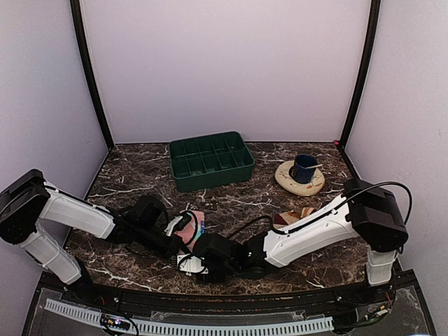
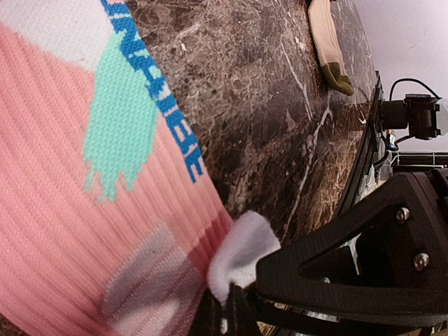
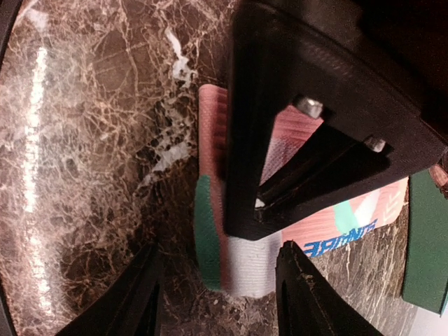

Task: Roll the socks
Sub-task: Roll the sock at the center of the board.

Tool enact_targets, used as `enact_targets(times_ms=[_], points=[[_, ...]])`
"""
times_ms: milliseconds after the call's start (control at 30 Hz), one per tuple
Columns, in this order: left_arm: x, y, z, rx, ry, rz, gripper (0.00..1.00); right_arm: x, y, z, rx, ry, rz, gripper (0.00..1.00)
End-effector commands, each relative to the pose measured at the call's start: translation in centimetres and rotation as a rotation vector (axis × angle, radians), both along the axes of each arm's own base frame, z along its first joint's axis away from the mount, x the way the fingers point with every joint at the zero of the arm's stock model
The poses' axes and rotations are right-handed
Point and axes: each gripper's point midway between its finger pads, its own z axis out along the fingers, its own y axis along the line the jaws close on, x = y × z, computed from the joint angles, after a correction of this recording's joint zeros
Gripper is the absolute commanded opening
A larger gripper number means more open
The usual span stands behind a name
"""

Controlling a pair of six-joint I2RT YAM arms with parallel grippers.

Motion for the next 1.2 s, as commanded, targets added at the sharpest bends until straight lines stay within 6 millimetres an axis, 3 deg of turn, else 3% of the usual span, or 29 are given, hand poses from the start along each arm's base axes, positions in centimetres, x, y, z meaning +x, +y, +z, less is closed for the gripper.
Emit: enact_targets(times_ms=[0,233,433,833,1167], points=[[-1.1,0.7,-0.8,0.013,0.042,-0.020,0.00,0.5,0.8,0.3,-0.006,-0.057,0.008,0.50],[-1.4,0.7,-0.8,0.004,0.051,-0.033,0.00,1.6,0.2,-0.4,-0.040,-0.068,-0.006,0.49],[-1.4,0.7,-0.8,0.004,0.054,-0.037,0.00,2.1,-0.3,-0.8,-0.076,-0.051,0.010,0.39],[-1.3,0.6,-0.6,-0.013,0.059,-0.045,0.00,1.4,-0.7,-2.3,-0.145,0.005,0.063,0.35],[-1.6,0.3,-0.5,-0.033,0.074,-0.059,0.00,1.3,-0.9,-3.6,-0.201,0.011,0.086,0.22]])
